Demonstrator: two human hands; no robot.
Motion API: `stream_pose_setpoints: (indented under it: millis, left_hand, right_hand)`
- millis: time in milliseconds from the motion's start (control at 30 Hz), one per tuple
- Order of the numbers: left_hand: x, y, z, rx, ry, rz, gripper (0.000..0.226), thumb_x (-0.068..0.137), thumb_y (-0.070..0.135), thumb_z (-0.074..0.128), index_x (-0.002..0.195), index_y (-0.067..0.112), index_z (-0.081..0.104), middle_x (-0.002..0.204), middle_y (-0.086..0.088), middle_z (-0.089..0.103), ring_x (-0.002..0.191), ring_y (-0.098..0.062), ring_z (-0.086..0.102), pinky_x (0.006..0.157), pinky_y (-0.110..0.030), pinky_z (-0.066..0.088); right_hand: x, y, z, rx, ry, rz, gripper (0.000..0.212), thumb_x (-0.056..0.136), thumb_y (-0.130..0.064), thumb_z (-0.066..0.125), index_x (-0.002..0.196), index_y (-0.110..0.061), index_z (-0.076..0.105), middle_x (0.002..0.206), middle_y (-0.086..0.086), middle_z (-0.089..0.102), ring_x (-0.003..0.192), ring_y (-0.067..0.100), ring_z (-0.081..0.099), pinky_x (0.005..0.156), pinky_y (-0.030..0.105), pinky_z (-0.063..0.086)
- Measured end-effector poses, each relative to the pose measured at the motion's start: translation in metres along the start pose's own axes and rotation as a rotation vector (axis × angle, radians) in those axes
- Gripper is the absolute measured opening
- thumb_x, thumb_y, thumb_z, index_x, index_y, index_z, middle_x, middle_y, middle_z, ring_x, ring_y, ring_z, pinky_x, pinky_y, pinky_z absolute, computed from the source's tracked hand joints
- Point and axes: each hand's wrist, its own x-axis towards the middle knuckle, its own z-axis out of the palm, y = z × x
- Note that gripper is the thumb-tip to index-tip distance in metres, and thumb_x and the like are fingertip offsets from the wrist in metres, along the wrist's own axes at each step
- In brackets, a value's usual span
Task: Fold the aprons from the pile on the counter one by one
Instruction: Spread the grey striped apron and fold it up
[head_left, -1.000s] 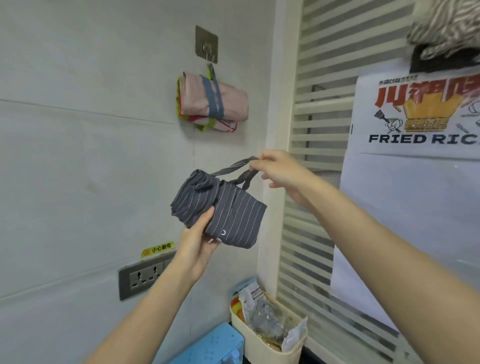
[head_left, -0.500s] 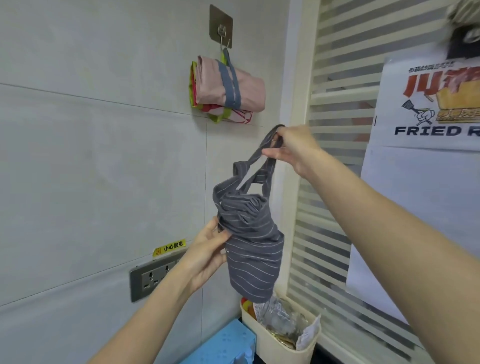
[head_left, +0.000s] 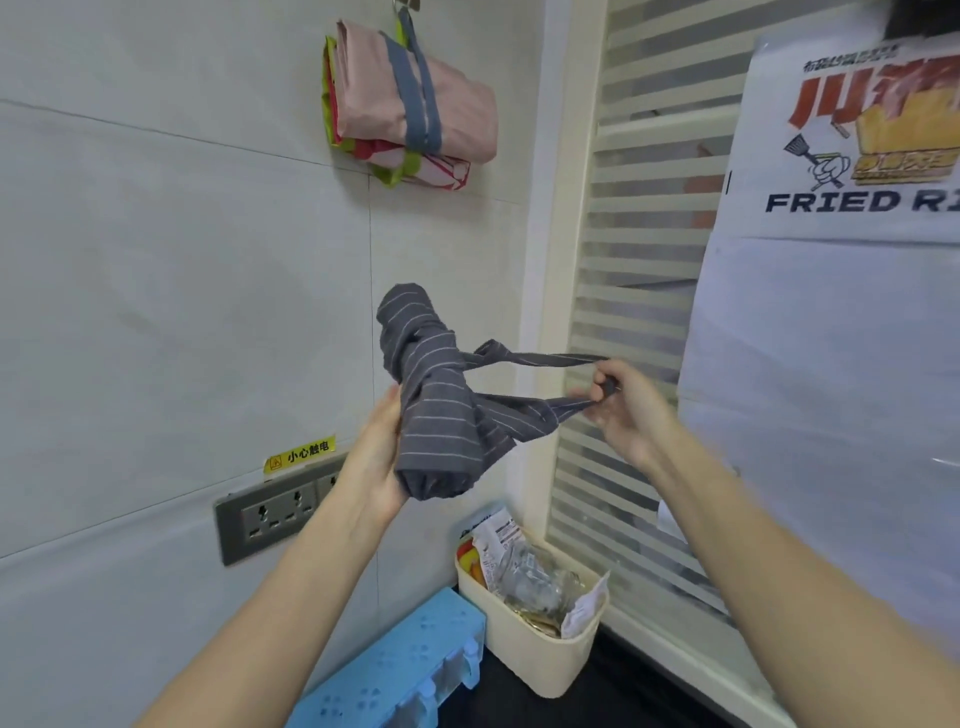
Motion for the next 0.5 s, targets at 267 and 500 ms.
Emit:
stream_pose_setpoints:
  millis: [267, 500]
  left_hand:
    - [0.027, -0.023, -0.002, -0.144, 0.281, 0.118, 0.037, 0.099, 0.012, 0.044, 0.137, 0.013, 0.042, 0.128, -0.014, 0.057, 0.110, -0.028, 0.060, 0.077, -0.040, 0.056]
    - [0.014, -0.025, 0.012, -0.234, 0.432, 0.275, 0.039, 0.099, 0.008, 0.042, 0.138, 0.013, 0.035, 0.124, -0.005, 0.051, 0.105, -0.022, 0.057, 0.094, -0.040, 0.049]
  right_hand:
    - [-0.045, 0.026, 0.041, -0.892, -0.514, -0.161, 0.040, 0.085, -0.042, 0.065, 0.121, -0.029, 0.056, 0.097, 0.002, 0.056, 0.055, 0.015, 0.050, 0.042, 0.020, 0.038]
    - [-0.044, 0.050, 0.054, -0.876, -0.452, -0.063, 0.074, 0.075, -0.056, 0.069, 0.138, -0.042, 0.032, 0.125, -0.012, 0.053, 0.105, 0.007, 0.057, 0.062, 0.017, 0.047]
